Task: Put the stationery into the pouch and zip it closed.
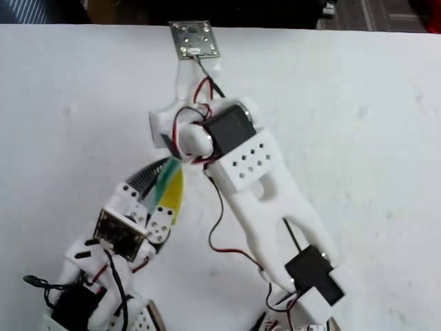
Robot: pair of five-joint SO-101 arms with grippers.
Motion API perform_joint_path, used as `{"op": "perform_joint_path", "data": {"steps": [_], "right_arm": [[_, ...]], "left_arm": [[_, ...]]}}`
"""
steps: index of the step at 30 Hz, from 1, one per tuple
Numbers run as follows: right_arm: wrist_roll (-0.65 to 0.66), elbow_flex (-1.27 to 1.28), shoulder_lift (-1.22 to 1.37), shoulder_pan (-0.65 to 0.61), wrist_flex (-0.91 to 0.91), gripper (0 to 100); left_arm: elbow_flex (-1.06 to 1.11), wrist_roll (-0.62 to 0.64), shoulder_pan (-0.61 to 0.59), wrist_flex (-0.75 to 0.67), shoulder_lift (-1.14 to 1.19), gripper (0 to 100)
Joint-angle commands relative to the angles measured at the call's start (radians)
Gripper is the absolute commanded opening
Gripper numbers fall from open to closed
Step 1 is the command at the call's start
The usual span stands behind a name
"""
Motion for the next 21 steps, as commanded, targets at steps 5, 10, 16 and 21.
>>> {"op": "perform_joint_path", "data": {"steps": [5,10,16,21], "right_arm": [[0.087,-0.029,-0.004,-0.004,-0.01,1.8],[0.091,-0.155,-0.001,0.025,0.035,1.6],[0.126,-0.244,0.007,0.045,-0.059,1.6],[0.224,-0.236,0.007,0.031,-0.186,1.6]], "left_arm": [[0.015,-0.041,0.012,0.051,0.008,13],[-0.038,0.02,0.004,0.127,0.008,20],[-0.18,-0.009,0.004,0.278,0.008,20],[-0.236,-0.026,-0.054,0.324,0.008,20]]}}
